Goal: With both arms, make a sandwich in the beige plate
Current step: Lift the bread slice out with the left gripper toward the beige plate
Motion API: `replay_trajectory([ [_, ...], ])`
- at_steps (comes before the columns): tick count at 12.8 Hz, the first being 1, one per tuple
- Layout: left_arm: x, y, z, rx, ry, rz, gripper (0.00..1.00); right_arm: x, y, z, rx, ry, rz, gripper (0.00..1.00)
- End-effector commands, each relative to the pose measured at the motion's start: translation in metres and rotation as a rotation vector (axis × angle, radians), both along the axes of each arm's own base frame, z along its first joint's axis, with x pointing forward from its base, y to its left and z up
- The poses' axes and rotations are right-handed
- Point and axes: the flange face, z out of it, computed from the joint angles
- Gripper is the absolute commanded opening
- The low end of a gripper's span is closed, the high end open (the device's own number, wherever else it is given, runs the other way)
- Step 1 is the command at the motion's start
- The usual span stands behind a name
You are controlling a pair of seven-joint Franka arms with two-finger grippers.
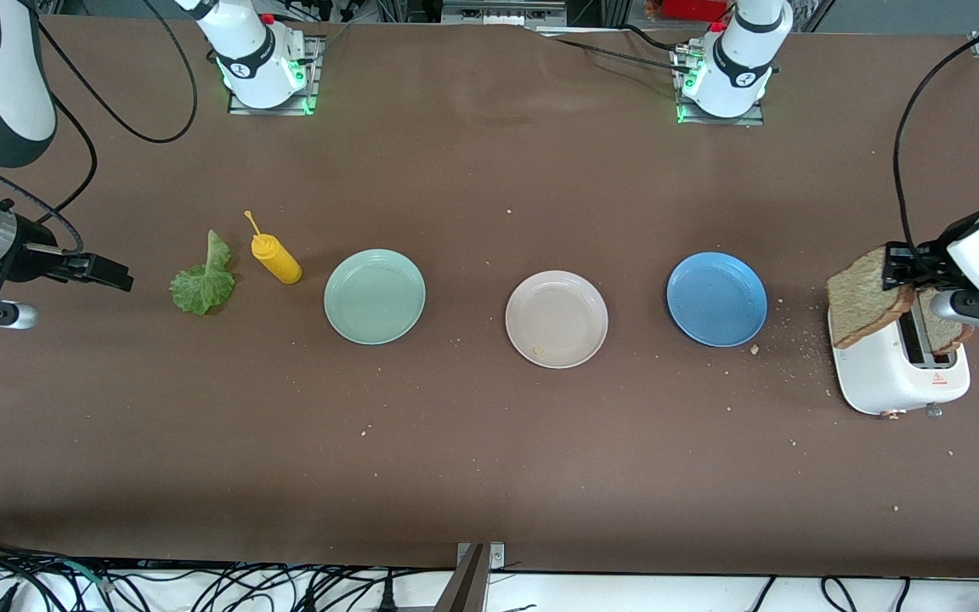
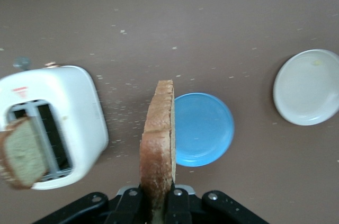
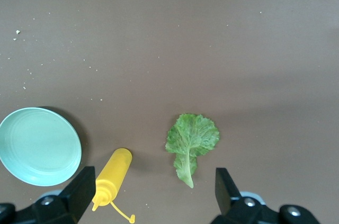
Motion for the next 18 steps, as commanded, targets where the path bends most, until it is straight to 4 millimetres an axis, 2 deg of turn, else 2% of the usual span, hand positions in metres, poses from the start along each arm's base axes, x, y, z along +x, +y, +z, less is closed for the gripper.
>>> replay_trajectory([
  [1, 0.0, -0.017, 0.001, -0.123, 0.027, 0.057, 0.0, -0.004, 0.001, 0.003, 0.013, -0.001, -0.015, 1.0],
  [4, 0.011, -0.052, -0.029, -0.247, 0.092, 0.078, 0.0, -0.004, 0.001, 0.003, 0.013, -0.004, -0.015, 1.0],
  [6, 0.021, -0.075, -0.063, -0.34, 0.155, 0.076, 0.0, -0.004, 0.001, 0.003, 0.014, -0.004, -0.015, 1.0],
  [9, 0.041, -0.101, -0.106, -0.528, 0.192, 0.129, 0.0, -0.003, 0.001, 0.003, 0.014, -0.007, -0.015, 1.0],
  [11, 0.053, -0.11, -0.133, -0.653, 0.215, 0.18, 0.0, -0.003, 0.001, 0.002, 0.014, -0.006, -0.015, 1.0],
  [13, 0.062, -0.122, -0.168, -0.764, 0.251, 0.22, 0.0, -0.004, 0.001, 0.002, 0.014, -0.004, -0.015, 1.0],
  [14, 0.066, -0.135, -0.185, -0.81, 0.245, 0.218, 0.0, -0.004, 0.001, 0.002, 0.014, -0.004, -0.015, 1.0],
  [16, 0.074, -0.15, -0.23, -0.89, 0.21, 0.19, 0.0, -0.003, 0.001, 0.001, 0.015, -0.003, -0.015, 1.0],
  [18, 0.08, -0.159, -0.267, -1.001, 0.177, 0.242, 0.0, -0.003, 0.001, -0.002, 0.015, 0.002, -0.015, 1.0],
])
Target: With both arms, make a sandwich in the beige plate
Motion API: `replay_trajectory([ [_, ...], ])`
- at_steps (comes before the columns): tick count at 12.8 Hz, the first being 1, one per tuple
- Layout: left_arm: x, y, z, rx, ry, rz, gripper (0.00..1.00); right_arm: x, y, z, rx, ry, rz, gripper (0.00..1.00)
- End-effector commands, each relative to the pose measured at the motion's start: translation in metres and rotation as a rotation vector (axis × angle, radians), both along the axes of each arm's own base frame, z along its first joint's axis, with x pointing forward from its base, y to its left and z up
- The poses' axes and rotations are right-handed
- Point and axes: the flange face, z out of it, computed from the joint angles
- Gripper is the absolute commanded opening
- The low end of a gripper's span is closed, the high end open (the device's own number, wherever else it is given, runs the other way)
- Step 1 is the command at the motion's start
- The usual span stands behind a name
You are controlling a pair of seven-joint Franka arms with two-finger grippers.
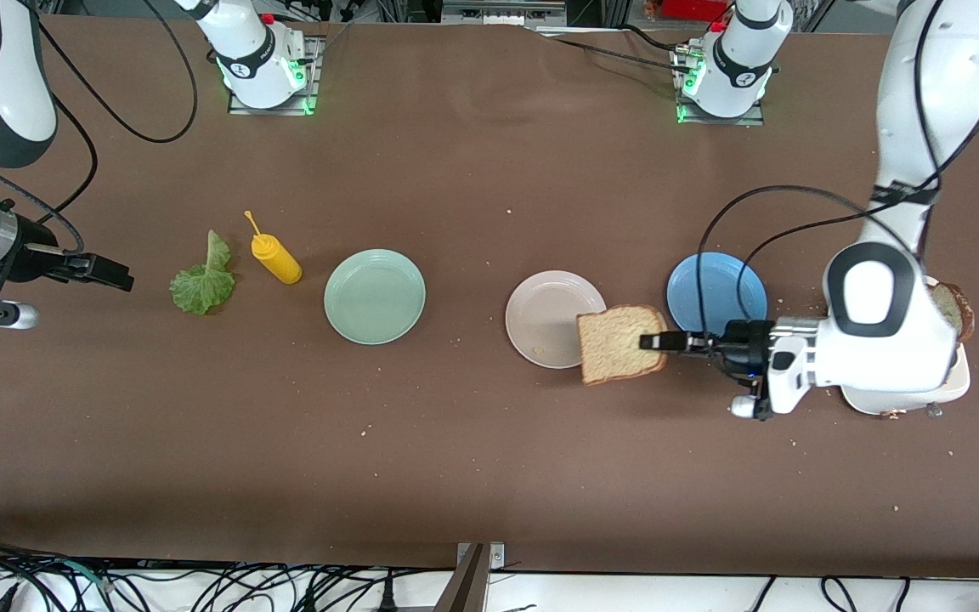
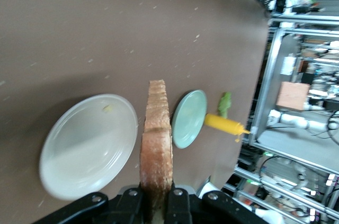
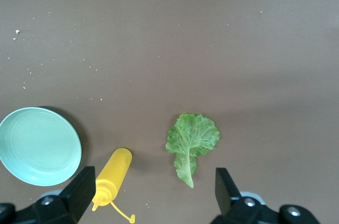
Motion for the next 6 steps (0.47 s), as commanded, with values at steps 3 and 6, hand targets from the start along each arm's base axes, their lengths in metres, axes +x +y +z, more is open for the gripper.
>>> replay_trajectory([
  [3, -0.002, -0.013, -0.066, -0.122, -0.047, 0.025, 0.0, -0.002, 0.0, -0.007, 0.017, 0.013, -0.003, 1.0],
  [6, -0.044, -0.017, -0.114, -0.125, -0.014, -0.04, 0.0, -0.001, -0.006, -0.013, 0.023, 0.026, 0.037, 1.0],
])
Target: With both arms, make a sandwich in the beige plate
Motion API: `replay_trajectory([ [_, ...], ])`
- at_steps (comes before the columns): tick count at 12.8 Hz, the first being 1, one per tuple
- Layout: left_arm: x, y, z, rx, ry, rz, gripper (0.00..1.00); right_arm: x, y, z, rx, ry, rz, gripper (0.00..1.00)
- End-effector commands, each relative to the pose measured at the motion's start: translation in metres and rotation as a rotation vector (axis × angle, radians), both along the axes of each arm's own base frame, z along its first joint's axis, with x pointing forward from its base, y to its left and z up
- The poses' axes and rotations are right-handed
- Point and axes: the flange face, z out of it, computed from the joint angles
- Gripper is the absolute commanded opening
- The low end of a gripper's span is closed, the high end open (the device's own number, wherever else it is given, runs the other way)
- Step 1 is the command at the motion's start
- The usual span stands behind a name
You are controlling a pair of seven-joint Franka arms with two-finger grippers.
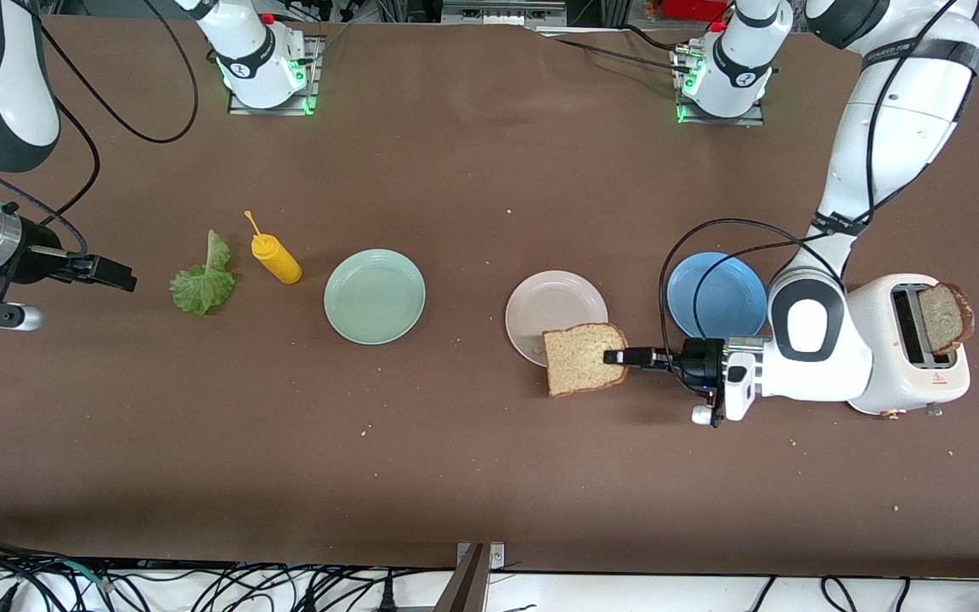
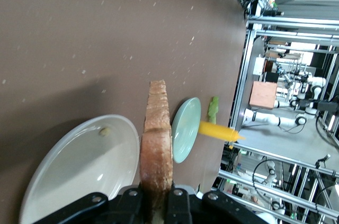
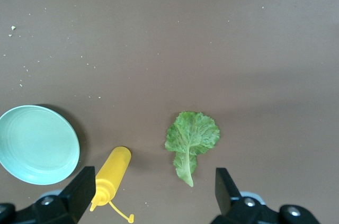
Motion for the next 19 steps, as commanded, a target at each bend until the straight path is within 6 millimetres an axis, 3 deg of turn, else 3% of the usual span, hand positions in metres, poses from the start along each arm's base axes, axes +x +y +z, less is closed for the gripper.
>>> replay_trajectory([
  [1, -0.036, -0.001, -0.028, -0.034, -0.017, -0.043, 0.0, -0.002, -0.01, -0.006, 0.026, 0.013, 0.067, 1.0],
  [5, -0.061, -0.004, -0.057, -0.073, -0.043, -0.045, 0.0, -0.003, -0.044, -0.029, 0.156, 0.021, 0.236, 1.0],
  [6, -0.063, -0.005, -0.059, -0.076, -0.052, -0.05, 0.14, -0.007, -0.055, -0.04, 0.211, 0.02, 0.294, 1.0],
  [7, -0.063, -0.005, -0.061, -0.072, -0.062, -0.05, 0.37, -0.01, -0.065, -0.05, 0.269, 0.013, 0.354, 1.0],
  [8, -0.062, -0.004, -0.062, -0.057, -0.075, -0.042, 0.99, -0.013, -0.068, -0.059, 0.323, 0.001, 0.411, 1.0],
  [11, -0.061, -0.012, -0.062, -0.029, -0.134, -0.06, 1.0, -0.021, -0.068, -0.078, 0.405, -0.019, 0.588, 1.0],
  [14, -0.056, -0.012, -0.047, 0.0, -0.168, -0.082, 1.0, -0.041, -0.07, -0.119, 0.629, -0.148, 0.774, 1.0],
  [19, -0.05, -0.008, 0.01, 0.248, -0.216, -0.265, 1.0, -0.072, -0.086, -0.172, 0.724, -0.352, 1.102, 1.0],
])
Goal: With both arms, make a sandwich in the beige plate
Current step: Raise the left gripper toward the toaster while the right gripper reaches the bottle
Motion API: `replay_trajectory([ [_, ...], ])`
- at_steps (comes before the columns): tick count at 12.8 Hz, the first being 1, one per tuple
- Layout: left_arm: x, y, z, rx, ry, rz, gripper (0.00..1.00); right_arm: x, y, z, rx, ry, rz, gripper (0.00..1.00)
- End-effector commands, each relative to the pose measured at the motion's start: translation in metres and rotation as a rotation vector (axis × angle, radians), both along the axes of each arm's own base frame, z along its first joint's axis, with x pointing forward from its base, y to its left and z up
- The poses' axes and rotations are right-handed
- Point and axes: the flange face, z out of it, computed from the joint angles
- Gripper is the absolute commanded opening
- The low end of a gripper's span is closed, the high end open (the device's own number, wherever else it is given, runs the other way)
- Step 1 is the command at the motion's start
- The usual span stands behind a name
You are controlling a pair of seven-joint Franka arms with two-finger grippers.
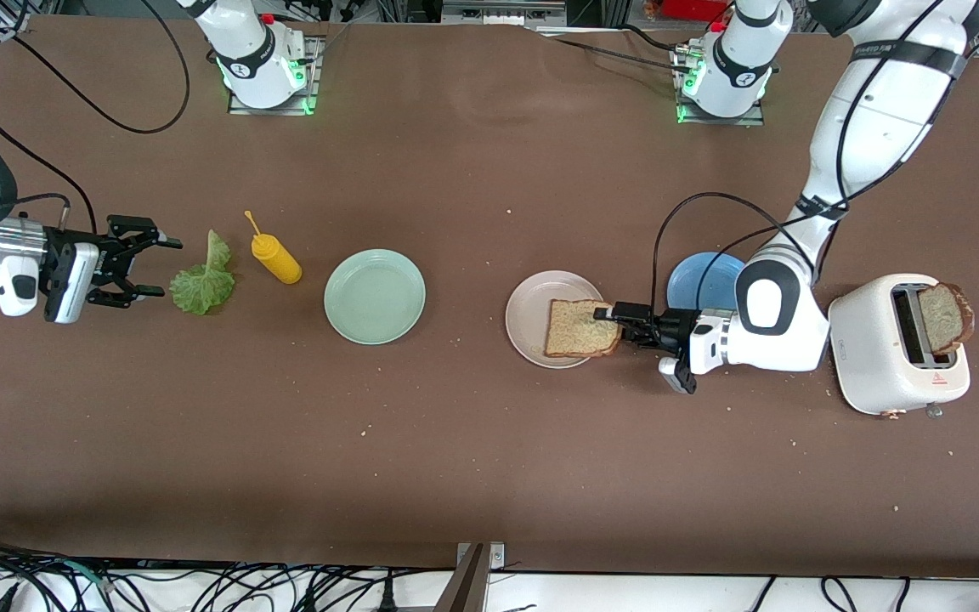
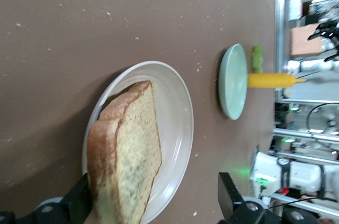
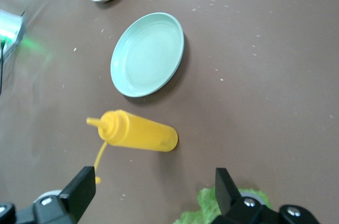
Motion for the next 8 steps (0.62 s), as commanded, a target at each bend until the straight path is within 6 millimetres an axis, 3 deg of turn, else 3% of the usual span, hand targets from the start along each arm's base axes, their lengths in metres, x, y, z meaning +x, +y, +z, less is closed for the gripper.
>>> replay_trajectory([
  [1, -0.002, -0.003, 0.041, 0.169, -0.026, -0.051, 1.0, -0.018, -0.007, -0.019, 0.06, -0.149, 0.113, 1.0],
  [4, -0.003, -0.009, 0.073, 0.331, -0.055, -0.099, 1.0, -0.052, -0.001, -0.065, 0.173, -0.214, 0.11, 1.0],
  [8, -0.002, -0.004, 0.121, 0.509, -0.118, -0.133, 1.0, -0.072, 0.004, -0.113, 0.283, -0.372, 0.177, 0.99],
])
